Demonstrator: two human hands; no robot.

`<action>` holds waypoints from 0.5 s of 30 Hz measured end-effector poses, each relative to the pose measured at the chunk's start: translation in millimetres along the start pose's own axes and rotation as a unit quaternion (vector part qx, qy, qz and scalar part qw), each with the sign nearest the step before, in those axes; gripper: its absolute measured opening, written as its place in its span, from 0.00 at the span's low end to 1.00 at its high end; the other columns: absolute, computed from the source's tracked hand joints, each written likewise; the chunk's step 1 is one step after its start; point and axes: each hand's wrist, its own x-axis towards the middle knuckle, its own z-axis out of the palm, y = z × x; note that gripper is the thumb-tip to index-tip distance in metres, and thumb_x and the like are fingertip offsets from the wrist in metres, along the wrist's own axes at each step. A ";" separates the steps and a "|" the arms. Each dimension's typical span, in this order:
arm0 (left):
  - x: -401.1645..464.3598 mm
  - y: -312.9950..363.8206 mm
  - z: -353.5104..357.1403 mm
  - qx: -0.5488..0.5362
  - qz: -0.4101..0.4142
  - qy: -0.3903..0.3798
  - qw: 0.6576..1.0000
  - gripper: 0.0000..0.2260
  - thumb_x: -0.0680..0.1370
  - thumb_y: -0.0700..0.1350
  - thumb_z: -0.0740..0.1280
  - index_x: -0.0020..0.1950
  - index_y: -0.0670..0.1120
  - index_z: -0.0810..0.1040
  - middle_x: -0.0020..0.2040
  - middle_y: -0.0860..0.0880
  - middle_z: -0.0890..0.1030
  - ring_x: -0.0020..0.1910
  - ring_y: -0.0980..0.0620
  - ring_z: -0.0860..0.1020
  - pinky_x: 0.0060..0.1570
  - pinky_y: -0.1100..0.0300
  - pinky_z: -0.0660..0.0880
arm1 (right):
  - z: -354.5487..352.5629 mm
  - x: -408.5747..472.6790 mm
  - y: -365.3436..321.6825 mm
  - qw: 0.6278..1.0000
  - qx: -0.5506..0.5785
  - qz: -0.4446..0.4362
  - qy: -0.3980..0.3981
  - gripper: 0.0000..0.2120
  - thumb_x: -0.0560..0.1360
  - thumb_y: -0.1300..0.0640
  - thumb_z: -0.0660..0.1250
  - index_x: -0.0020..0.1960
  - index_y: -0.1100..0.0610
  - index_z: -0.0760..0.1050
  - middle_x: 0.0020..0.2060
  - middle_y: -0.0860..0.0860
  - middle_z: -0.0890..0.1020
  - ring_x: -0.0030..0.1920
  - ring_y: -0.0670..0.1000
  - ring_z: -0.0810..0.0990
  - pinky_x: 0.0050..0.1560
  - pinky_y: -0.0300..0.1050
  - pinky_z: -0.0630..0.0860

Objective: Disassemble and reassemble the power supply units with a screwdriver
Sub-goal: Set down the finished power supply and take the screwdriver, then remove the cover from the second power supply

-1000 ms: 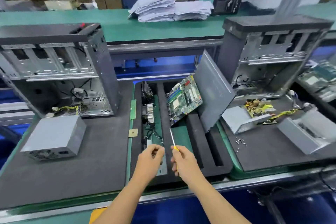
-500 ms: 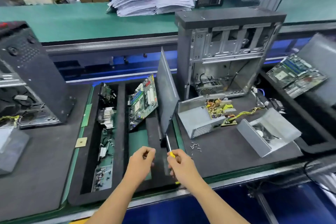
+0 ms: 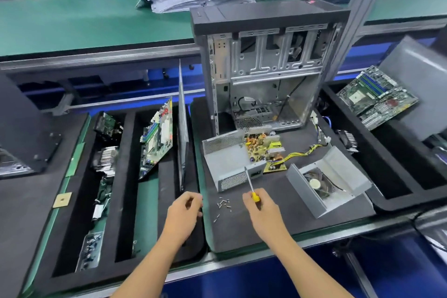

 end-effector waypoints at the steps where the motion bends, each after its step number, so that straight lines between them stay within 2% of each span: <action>1: 1.2 -0.2 -2.0 -0.007 0.001 0.001 1.000 0.08 0.81 0.45 0.66 0.44 0.47 0.81 0.38 0.49 0.84 0.32 0.57 0.80 0.37 0.58 0.75 | 1.7 1.6 -2.5 1.000 0.006 0.001 0.005 0.15 0.80 0.42 0.59 0.37 0.46 0.66 0.27 0.45 0.68 0.28 0.46 0.65 0.30 0.38 0.65; 3: 4.0 0.7 -5.9 -0.021 0.006 0.006 1.000 0.07 0.81 0.45 0.66 0.45 0.48 0.81 0.38 0.50 0.83 0.32 0.58 0.80 0.39 0.56 0.75 | 5.5 6.5 -8.8 1.000 0.008 0.006 0.021 0.16 0.81 0.42 0.57 0.36 0.45 0.66 0.27 0.46 0.67 0.28 0.47 0.64 0.30 0.42 0.64; 7: 8.4 3.5 -17.9 -0.034 0.038 0.050 0.997 0.06 0.81 0.45 0.67 0.45 0.50 0.81 0.38 0.53 0.83 0.35 0.55 0.80 0.41 0.56 0.75 | 16.1 14.7 -20.5 0.999 -0.002 -0.002 0.033 0.16 0.82 0.43 0.56 0.36 0.43 0.66 0.25 0.45 0.67 0.27 0.48 0.64 0.28 0.41 0.63; 9: 10.2 4.8 -26.7 -0.030 0.054 0.082 0.995 0.06 0.81 0.46 0.67 0.45 0.51 0.81 0.39 0.53 0.83 0.38 0.53 0.80 0.43 0.60 0.75 | 22.1 17.4 -24.9 0.999 -0.006 -0.008 0.033 0.16 0.82 0.43 0.56 0.35 0.41 0.66 0.24 0.45 0.68 0.27 0.48 0.65 0.28 0.42 0.63; 12: 12.7 5.2 -38.9 -0.042 0.073 0.123 0.989 0.05 0.80 0.46 0.68 0.45 0.51 0.80 0.40 0.49 0.82 0.37 0.60 0.77 0.39 0.70 0.71 | 32.4 19.7 -30.8 1.000 0.003 -0.008 0.019 0.13 0.81 0.43 0.56 0.39 0.44 0.68 0.26 0.47 0.68 0.27 0.49 0.67 0.28 0.43 0.64; 15: 15.4 4.9 -49.0 -0.040 0.082 0.145 0.985 0.03 0.80 0.46 0.68 0.46 0.49 0.79 0.43 0.47 0.79 0.36 0.60 0.74 0.39 0.71 0.70 | 44.3 21.1 -38.5 1.000 0.008 0.000 -0.004 0.13 0.82 0.44 0.56 0.41 0.49 0.68 0.28 0.50 0.73 0.27 0.47 0.73 0.31 0.45 0.70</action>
